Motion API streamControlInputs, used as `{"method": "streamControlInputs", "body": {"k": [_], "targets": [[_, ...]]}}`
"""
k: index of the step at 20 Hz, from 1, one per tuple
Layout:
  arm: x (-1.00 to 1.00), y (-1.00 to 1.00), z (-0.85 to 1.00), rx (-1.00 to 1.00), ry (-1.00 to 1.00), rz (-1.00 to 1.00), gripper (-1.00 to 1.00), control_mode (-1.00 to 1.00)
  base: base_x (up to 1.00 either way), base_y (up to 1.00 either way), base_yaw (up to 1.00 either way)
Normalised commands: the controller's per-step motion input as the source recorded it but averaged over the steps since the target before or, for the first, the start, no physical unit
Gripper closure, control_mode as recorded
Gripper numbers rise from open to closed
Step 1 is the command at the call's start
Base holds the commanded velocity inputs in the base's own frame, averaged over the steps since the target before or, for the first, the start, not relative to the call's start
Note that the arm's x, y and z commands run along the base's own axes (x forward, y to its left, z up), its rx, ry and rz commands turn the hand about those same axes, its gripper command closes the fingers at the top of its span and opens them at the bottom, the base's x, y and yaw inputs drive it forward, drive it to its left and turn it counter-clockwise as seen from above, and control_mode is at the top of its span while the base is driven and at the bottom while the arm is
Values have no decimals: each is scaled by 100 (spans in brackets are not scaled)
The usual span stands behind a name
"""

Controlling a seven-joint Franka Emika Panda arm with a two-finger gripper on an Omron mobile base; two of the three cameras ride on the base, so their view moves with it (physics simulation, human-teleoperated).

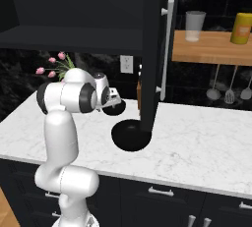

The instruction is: Pick up the bowls on the counter and stack them on top of one another in the open cabinet. Place the smaller bowl on top of the larger bowl.

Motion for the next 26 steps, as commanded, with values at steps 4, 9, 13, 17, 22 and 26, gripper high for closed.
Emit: {"method": "streamControlInputs", "body": {"k": [4,9,13,17,22,26], "targets": [[0,0,-34,0,0,0,-100,-100,0,0,0],[0,0,-15,0,0,0,-100,-100,0,0,0],[0,0,0,0,0,0,-100,-100,0,0,0],[0,0,0,0,0,0,100,-100,0,0,0],[0,0,0,0,0,0,100,-100,0,0,0],[-14,0,0,0,0,0,100,-100,0,0,0]]}}
